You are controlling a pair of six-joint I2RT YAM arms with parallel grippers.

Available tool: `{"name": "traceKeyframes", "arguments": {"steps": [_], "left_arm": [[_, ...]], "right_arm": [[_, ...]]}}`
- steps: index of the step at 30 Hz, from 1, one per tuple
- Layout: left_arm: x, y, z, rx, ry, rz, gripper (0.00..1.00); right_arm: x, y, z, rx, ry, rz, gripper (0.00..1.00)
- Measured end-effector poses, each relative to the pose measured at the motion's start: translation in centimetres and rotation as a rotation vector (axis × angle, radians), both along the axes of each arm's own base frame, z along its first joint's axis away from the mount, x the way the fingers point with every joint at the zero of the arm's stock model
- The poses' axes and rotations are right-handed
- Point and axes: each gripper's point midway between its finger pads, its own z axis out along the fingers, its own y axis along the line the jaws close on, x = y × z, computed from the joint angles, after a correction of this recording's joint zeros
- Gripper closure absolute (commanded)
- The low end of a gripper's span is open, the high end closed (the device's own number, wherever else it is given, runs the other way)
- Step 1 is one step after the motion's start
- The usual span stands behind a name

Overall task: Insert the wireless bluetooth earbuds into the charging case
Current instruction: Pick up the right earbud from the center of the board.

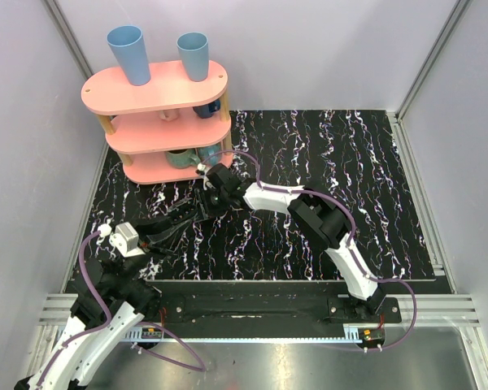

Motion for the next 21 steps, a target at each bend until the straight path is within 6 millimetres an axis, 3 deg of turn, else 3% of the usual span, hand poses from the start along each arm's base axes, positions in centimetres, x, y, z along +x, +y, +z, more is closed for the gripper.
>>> {"name": "traceKeyframes", "arguments": {"steps": [12,15,21], "left_arm": [[-0.01,-0.01,0.00,0.000,0.000,0.000,1.00],[0.00,0.00,0.00,0.000,0.000,0.000,1.00],[0.03,0.03,0.00,-0.001,0.001,0.002,1.00]], "right_arm": [[-0.07,0.19,-0.18,-0.015,-0.033,0.008,0.64],[-0.03,0.19,-0.25,-0.020,-0.043,0.008,0.71],[0.04,0.11,-0.50,-0.029,-0.054,0.002,0.71]]}}
